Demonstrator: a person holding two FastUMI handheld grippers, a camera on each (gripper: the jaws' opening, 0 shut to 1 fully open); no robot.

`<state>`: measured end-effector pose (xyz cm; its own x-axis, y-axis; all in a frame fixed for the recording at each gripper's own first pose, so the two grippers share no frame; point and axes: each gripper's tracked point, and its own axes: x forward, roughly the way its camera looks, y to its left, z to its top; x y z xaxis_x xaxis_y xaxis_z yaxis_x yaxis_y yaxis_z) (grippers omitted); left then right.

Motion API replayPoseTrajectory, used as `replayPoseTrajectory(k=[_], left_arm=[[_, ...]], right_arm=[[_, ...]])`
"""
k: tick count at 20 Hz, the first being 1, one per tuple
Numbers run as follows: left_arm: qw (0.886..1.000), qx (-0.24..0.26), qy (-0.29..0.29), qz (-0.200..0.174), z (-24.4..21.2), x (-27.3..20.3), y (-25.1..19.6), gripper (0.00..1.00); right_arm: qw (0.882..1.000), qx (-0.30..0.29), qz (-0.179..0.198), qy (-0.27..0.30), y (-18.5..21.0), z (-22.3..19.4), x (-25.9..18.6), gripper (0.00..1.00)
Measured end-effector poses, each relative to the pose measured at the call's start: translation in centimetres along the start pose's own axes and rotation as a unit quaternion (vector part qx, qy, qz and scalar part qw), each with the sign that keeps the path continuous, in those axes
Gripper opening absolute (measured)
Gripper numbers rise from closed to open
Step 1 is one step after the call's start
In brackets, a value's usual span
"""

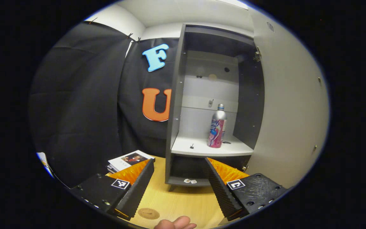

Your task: Open the cabinet door with the right hand, grasp the bottle in the cabinet with the left hand and place it on the coaster, then close the cabinet door with the right hand.

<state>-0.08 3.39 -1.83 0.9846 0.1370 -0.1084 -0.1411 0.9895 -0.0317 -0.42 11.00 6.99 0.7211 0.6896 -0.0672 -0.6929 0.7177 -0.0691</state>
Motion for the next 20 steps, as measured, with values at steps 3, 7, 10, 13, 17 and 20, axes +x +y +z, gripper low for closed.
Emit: replayPoseTrajectory(k=[3, 7, 10, 13, 17, 20], left_arm=[[1.000, 0.021, -0.005, -0.010, 0.7, 1.9, -3.2, 0.95], [0.998, 0.037, -0.007, -0.051, 1.1, 5.6, -7.6, 0.95], [0.997, 0.022, -0.006, -0.067, 1.2, 9.4, -9.8, 0.94], [0.997, 0.017, -0.002, -0.070, 1.3, 13.5, -10.5, 0.95], [0.997, 0.008, -0.006, -0.073, 1.6, 17.3, -11.5, 0.95], [0.997, 0.007, -0.003, -0.075, 1.2, 19.5, -11.6, 0.95]], right_arm=[[0.999, 0.005, -0.039, -0.007, -1.0, -0.2, -0.7, 0.24], [0.991, 0.074, -0.106, -0.028, -2.4, 0.0, -1.6, 0.26], [0.979, 0.065, -0.186, -0.051, -3.4, 0.0, -1.5, 0.25], [0.980, 0.070, -0.178, -0.054, -2.3, -0.1, -0.6, 0.25], [0.968, 0.068, -0.237, -0.055, -4.4, -0.5, -2.6, 0.61], [0.949, 0.124, -0.283, -0.068, -6.2, -1.2, -4.8, 0.99]])
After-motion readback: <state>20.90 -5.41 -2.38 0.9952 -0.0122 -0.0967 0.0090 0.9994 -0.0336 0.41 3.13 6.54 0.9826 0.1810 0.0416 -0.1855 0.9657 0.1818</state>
